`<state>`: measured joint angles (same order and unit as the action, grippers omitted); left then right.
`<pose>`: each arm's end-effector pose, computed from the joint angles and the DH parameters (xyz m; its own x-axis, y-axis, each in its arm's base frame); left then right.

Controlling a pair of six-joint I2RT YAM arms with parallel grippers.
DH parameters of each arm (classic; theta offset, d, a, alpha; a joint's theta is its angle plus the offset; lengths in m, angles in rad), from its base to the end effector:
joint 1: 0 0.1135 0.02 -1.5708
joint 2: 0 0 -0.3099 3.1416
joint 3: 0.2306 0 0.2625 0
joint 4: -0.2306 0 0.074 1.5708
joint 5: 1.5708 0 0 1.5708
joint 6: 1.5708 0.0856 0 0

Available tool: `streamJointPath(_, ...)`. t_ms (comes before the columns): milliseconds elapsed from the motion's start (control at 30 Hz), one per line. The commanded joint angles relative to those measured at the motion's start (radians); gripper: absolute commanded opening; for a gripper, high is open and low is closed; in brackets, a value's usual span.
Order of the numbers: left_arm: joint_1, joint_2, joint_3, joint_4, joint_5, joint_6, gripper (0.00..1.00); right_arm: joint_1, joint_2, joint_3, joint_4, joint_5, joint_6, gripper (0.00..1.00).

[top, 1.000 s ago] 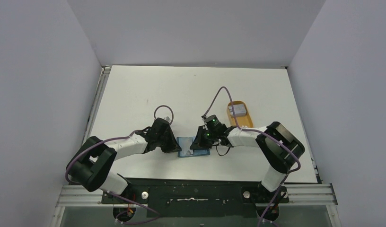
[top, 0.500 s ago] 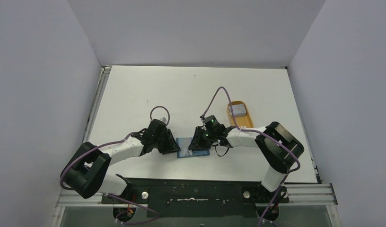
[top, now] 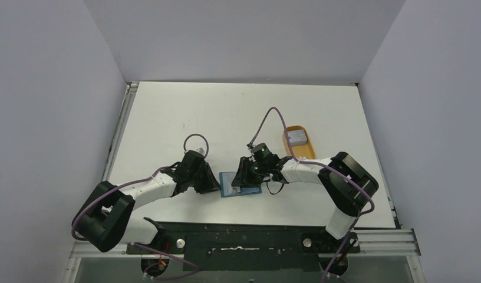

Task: Put the credit cards into the card holder
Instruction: Insert the credit card into the card holder.

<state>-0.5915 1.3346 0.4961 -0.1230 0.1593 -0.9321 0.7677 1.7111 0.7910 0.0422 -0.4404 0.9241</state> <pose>0.2030 -0.1527 0.1349 -0.9083 -0.3448 -0.2367 -0.1734 0.8256 -0.5370 0.2356 0.2781 0.1369 -0.9913 0.0466 -0.1231 -0.0548 0.7047 0.7074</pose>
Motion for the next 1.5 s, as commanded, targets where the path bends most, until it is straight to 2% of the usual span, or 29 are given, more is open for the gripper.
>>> streamJointPath(0, 0.007, 0.052, -0.006, 0.025, 0.012, 0.009, 0.20, 0.011, -0.014, 0.021, -0.036, 0.048, -0.028, 0.39)
streamJointPath(267, 0.007, 0.093, -0.004, 0.070, 0.041, 0.001, 0.12, 0.014, -0.041, 0.013, -0.019, 0.066, -0.021, 0.50)
streamJointPath(533, 0.007, 0.103, -0.011, 0.095, 0.049, -0.004, 0.06, 0.026, -0.047, 0.037, -0.063, 0.102, -0.038, 0.55)
streamJointPath(767, 0.007, 0.127, -0.013, 0.140, 0.071, -0.008, 0.04, 0.053, -0.036, 0.090, -0.142, 0.141, -0.077, 0.54)
streamJointPath(1067, 0.007, 0.141, -0.017, 0.170, 0.089, -0.011, 0.02, 0.085, 0.001, 0.139, -0.166, 0.138, -0.095, 0.53)
streamJointPath(1267, 0.009, 0.130, -0.019, 0.169, 0.091, -0.008, 0.03, 0.111, 0.019, 0.182, -0.213, 0.156, -0.132, 0.54)
streamJointPath(1467, 0.017, 0.085, -0.028, 0.149, 0.079, -0.004, 0.19, 0.114, -0.011, 0.192, -0.282, 0.215, -0.147, 0.56)
